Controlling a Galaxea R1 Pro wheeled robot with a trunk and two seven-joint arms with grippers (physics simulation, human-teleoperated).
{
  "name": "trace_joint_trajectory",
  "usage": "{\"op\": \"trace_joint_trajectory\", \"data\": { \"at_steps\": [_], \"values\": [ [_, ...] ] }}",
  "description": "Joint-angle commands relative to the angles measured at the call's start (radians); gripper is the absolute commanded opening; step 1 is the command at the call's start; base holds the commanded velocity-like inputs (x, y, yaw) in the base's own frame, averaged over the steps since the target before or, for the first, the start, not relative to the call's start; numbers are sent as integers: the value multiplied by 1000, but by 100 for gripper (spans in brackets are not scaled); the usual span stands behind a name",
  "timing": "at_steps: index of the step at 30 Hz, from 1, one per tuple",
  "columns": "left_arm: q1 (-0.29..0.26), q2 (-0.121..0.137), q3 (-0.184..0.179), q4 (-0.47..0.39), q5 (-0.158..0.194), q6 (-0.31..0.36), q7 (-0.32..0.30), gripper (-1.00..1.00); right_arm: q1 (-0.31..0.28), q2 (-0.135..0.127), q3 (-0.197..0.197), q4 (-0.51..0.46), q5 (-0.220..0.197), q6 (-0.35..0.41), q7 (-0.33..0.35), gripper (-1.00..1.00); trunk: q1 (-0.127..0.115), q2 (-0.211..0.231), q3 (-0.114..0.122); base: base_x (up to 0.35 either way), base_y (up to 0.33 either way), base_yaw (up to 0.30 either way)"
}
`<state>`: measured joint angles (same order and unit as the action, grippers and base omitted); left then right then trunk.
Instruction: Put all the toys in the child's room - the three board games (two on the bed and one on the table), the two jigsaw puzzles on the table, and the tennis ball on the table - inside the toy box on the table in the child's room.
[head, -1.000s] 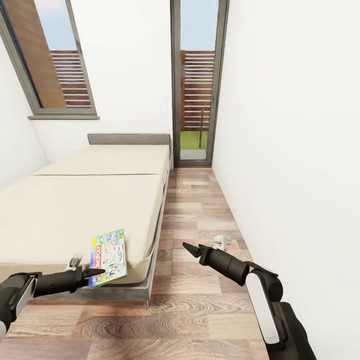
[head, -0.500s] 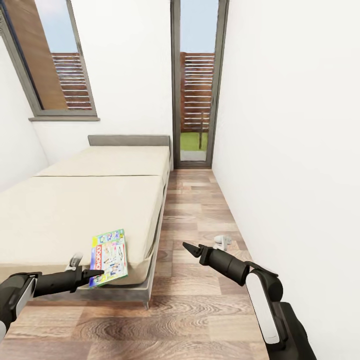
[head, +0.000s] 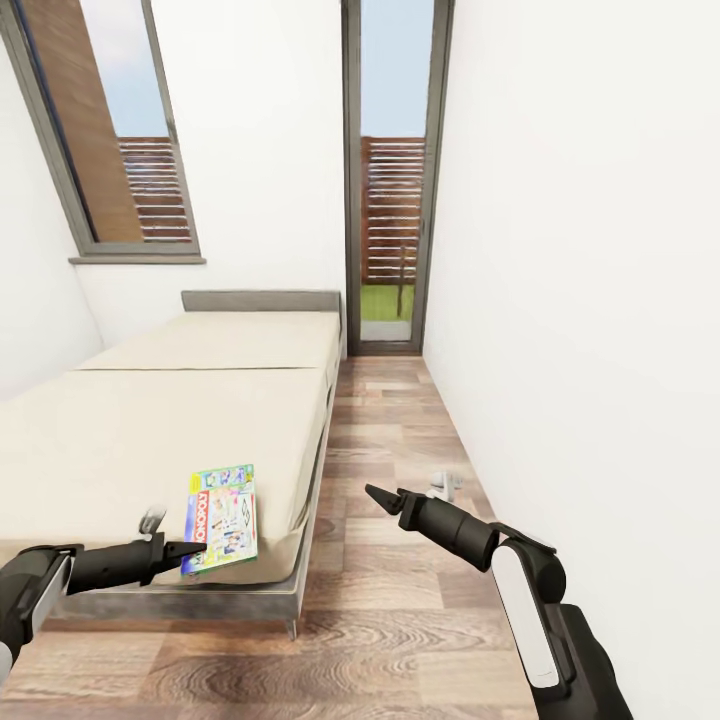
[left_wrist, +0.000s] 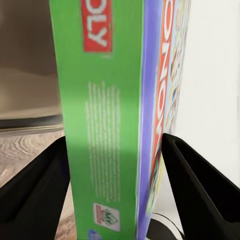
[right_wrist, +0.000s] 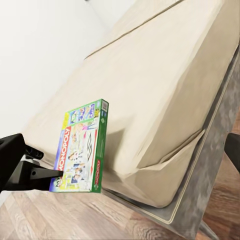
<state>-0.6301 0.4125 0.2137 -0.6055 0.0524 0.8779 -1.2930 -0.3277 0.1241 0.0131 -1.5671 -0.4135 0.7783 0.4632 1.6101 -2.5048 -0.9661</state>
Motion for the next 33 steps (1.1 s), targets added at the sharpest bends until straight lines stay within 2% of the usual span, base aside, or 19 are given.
{"op": "trace_joint_trajectory", "data": {
  "at_steps": [1,18,20,24,26,30,33],
  "values": [
    [0,0,0,0,1,9,-2,-100,-1,0,-1,-1,-1,6,2,100,-1,0,3,0,0,0],
    [0,2,0,-1,3,10,-9,-100,-1,3,-4,-2,-1,5,2,100,-8,4,69,0,0,0],
    [0,5,0,-4,2,11,-41,-100,-1,2,-5,-1,-1,5,2,100,-9,4,76,0,0,0],
    [-1,12,-2,-11,-2,14,-131,-100,-1,2,-5,-1,-1,6,2,100,-9,4,76,0,0,0],
    [-1,24,-2,-14,-3,17,-158,-100,-1,2,-5,-1,-1,5,2,100,-10,5,84,0,0,0],
    [-3,56,-1,-15,-1,23,-182,-100,-1,0,-6,-1,-1,4,2,100,-25,33,97,0,0,0],
    [-4,85,-1,-16,0,25,-229,-100,-1,-2,-7,-2,0,5,-2,100,-37,54,106,0,0,0]
  ]
}}
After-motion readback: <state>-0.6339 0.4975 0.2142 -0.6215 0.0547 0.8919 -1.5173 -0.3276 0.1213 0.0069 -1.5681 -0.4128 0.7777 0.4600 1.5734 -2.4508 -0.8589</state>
